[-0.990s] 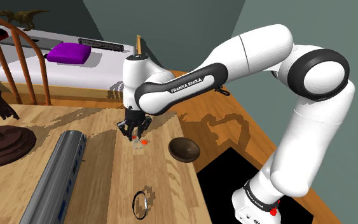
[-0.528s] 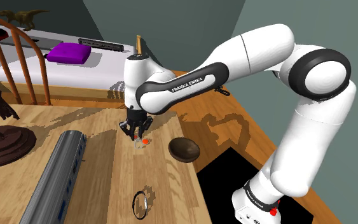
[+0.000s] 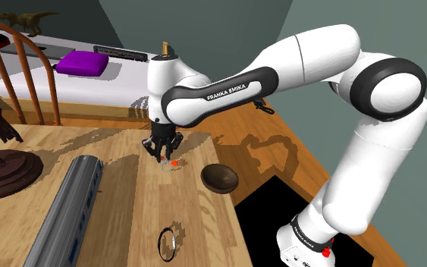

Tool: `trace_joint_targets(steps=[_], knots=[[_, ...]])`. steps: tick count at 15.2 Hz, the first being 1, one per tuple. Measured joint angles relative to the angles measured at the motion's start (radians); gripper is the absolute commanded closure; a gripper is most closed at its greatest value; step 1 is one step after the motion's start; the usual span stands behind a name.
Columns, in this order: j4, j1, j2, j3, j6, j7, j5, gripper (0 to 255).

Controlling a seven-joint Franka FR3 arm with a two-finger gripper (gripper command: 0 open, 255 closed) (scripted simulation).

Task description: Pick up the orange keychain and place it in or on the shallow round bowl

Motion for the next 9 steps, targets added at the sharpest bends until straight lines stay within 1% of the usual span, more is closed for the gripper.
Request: trace_joint_targets(steps=[9], knots=[[0.063,-0.006,-0.051,0.007,-0.108,-0.016,0.028,255]])
